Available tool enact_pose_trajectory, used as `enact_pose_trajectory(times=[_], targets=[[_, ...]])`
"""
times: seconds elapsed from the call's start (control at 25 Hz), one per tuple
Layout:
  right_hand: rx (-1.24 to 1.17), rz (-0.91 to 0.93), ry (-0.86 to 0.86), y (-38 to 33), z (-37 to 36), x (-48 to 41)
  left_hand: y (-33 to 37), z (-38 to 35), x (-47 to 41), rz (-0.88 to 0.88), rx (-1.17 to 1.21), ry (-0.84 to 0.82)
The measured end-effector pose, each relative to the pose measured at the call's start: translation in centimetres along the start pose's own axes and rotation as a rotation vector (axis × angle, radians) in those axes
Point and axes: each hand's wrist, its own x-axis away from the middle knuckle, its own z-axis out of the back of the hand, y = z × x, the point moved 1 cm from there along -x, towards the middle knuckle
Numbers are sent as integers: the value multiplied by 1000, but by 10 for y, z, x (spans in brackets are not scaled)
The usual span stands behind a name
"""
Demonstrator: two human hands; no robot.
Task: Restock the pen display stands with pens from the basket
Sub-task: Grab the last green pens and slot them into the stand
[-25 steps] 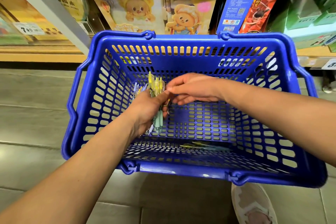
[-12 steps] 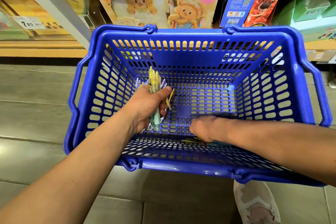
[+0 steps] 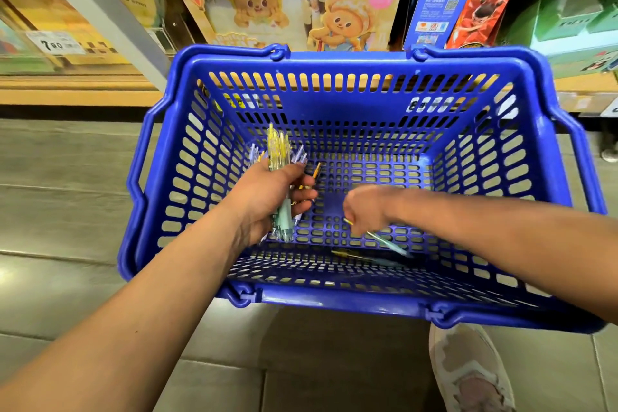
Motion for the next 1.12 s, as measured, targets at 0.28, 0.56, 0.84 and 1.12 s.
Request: enact_pose_trajectory(times=[0.28, 0.56, 0.84, 1.12], targets=[[-1420, 362, 132, 5, 82, 27, -2, 5, -1, -8, -4, 57], [-1622, 347, 254, -3, 80, 18, 0, 3, 3, 15, 118, -43], [-1322, 323, 119, 10, 52, 14, 2, 4, 4, 13, 35, -32], [-42, 121, -166, -20, -31, -1, 0, 18, -3, -3, 48, -8]])
